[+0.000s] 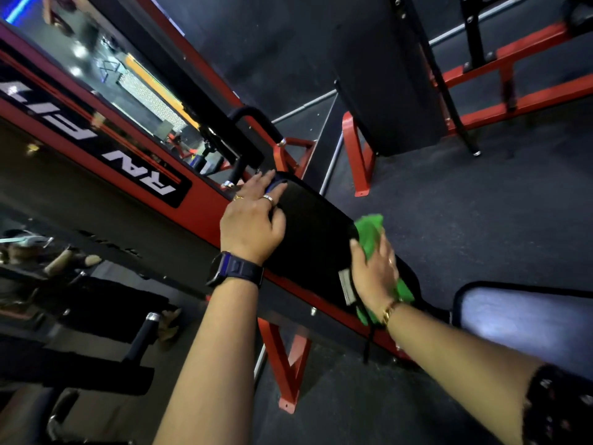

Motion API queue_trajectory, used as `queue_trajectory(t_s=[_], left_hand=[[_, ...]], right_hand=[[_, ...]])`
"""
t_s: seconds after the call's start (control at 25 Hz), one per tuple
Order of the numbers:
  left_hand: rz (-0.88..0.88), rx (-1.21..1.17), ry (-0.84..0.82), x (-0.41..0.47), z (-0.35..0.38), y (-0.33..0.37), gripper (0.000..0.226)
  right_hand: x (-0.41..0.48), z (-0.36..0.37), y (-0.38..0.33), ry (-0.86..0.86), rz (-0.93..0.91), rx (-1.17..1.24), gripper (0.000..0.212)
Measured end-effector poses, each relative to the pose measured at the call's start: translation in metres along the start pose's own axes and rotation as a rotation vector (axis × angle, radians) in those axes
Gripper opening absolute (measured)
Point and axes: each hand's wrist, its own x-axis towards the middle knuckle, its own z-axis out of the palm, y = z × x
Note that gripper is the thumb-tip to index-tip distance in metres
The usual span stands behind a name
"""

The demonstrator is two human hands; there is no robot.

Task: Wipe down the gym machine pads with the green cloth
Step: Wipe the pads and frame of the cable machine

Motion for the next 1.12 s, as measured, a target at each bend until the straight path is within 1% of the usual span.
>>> queue_trajectory(t_s=[0.04, 0.08, 0.12, 0.24, 0.28, 0.32, 0.4, 0.48, 0.52, 0.56, 0.6, 0.64, 0.72, 0.76, 0.8, 0.84, 0.88, 0.96, 1.0, 1.08, 1.12], left_hand=[[-0.002, -0.002, 0.001, 0.000, 0.000, 0.000, 0.058], [-0.002, -0.002, 0.004, 0.000, 0.000, 0.000, 0.058], [-0.003, -0.003, 0.011, 0.002, 0.001, -0.001, 0.058], [0.004, 0.001, 0.025, 0.001, 0.003, -0.003, 0.056], [0.005, -0.004, 0.026, 0.001, 0.004, -0.003, 0.055], [0.003, -0.013, 0.026, 0.001, 0.005, -0.003, 0.053], [0.001, -0.023, 0.025, 0.001, 0.006, -0.003, 0.052], [-0.007, -0.026, 0.029, 0.002, 0.005, -0.004, 0.052], [-0.008, -0.029, 0.031, 0.002, 0.005, -0.004, 0.052], [-0.006, -0.033, 0.034, 0.002, 0.005, -0.004, 0.052], [-0.003, -0.036, 0.035, 0.002, 0.005, -0.005, 0.052], [0.003, -0.035, 0.034, 0.001, 0.006, -0.005, 0.052], [0.019, -0.038, 0.038, 0.002, 0.006, -0.004, 0.054], [0.024, -0.041, 0.042, 0.003, 0.006, -0.004, 0.055], [0.022, -0.042, 0.042, 0.003, 0.005, -0.004, 0.055], [0.015, -0.041, 0.036, 0.002, 0.005, -0.004, 0.055], [0.013, -0.039, 0.033, 0.002, 0.005, -0.004, 0.055], [0.006, -0.050, 0.036, 0.002, 0.005, -0.004, 0.055], [0.000, -0.053, 0.035, 0.002, 0.005, -0.004, 0.055], [-0.005, -0.055, 0.024, 0.002, 0.004, -0.004, 0.055], [-0.008, -0.062, 0.022, 0.001, 0.004, -0.004, 0.054]], right_hand=[[-0.018, 0.004, 0.008, 0.007, 0.053, -0.002, 0.082], [-0.033, 0.007, 0.007, 0.014, 0.010, -0.044, 0.079], [-0.039, 0.010, -0.002, 0.028, -0.100, -0.093, 0.075], [-0.016, 0.013, -0.054, 0.039, -0.542, -0.175, 0.070], [0.000, 0.013, -0.068, 0.012, -0.612, -0.187, 0.070], [0.019, 0.010, -0.077, -0.030, -0.618, -0.164, 0.069], [0.041, 0.007, -0.058, -0.025, -0.501, -0.091, 0.070], [0.031, 0.007, -0.004, 0.010, -0.378, -0.096, 0.077], [0.016, 0.007, 0.028, 0.023, -0.374, -0.134, 0.078], [-0.003, 0.006, 0.053, 0.036, -0.438, -0.207, 0.078], [-0.018, 0.004, 0.067, 0.050, -0.560, -0.291, 0.077], [-0.022, 0.002, 0.064, 0.059, -0.722, -0.340, 0.078], [-0.015, 0.003, 0.019, 0.056, -1.063, -0.410, 0.084], [-0.012, 0.006, -0.009, 0.051, -1.195, -0.456, 0.086], [-0.012, 0.008, -0.032, 0.053, -1.285, -0.486, 0.086], [-0.015, 0.010, -0.040, 0.052, -1.331, -0.494, 0.084], [-0.016, 0.012, -0.032, 0.075, -1.371, -0.508, 0.080], [-0.014, 0.014, 0.025, 0.138, -1.471, -0.585, 0.071], [-0.010, 0.011, 0.060, 0.152, -1.503, -0.654, 0.072], [-0.007, 0.002, 0.099, 0.167, -1.496, -0.743, 0.078], [-0.009, 0.001, 0.098, 0.162, -1.482, -0.739, 0.078]])
